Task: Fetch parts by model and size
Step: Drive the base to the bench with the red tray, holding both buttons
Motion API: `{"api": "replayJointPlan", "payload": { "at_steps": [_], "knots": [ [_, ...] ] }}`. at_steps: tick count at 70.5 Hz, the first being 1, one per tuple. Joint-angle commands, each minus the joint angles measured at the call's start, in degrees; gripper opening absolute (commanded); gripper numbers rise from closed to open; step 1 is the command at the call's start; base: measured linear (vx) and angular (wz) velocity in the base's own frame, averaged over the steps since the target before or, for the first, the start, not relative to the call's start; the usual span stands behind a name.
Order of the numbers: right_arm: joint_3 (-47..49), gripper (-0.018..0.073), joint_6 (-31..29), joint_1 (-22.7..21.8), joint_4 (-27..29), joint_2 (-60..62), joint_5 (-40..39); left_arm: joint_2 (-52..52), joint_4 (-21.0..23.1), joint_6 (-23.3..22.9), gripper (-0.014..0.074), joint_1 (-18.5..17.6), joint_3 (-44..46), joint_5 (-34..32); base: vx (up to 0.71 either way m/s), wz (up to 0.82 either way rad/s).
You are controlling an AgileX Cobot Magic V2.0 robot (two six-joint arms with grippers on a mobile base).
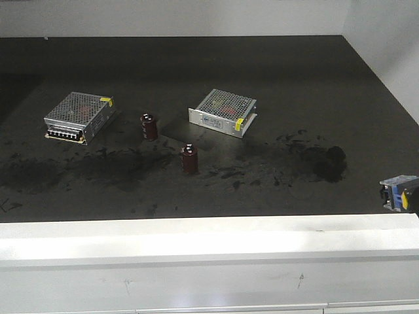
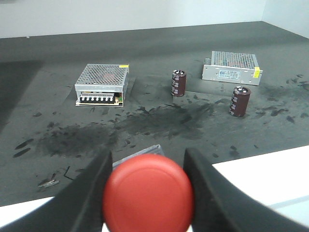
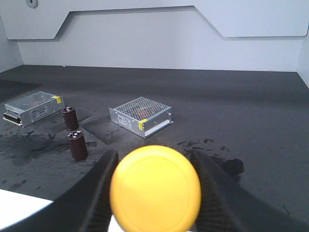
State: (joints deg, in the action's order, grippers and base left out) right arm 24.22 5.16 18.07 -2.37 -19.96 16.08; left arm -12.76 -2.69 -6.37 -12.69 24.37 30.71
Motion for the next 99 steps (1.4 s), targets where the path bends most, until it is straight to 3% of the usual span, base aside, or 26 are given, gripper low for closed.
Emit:
{"api": "replayJointPlan", "payload": {
  "at_steps": [1, 43, 99],
  "knots": [
    [1.70, -0.0008, -0.37, -0.23, -0.22, -0.38, -4.44, -0.62, -0.04, -0.04, -0.0008, -0.35, 1.29, -4.27, 0.00, 0.00],
    [1.70, -0.0008, -0.37, -0.23, -0.22, -0.38, -4.44, -0.62, -0.04, -0.04, -0.0008, -0.35, 1.29, -4.27, -0.03, 0.12],
    [1.70, -0.0008, -0.37, -0.23, -0.22, -0.38, -4.49, -0.62, -0.04, -0.04, -0.0006, -0.35, 1.29, -4.26, -0.13, 0.74]
  ]
}}
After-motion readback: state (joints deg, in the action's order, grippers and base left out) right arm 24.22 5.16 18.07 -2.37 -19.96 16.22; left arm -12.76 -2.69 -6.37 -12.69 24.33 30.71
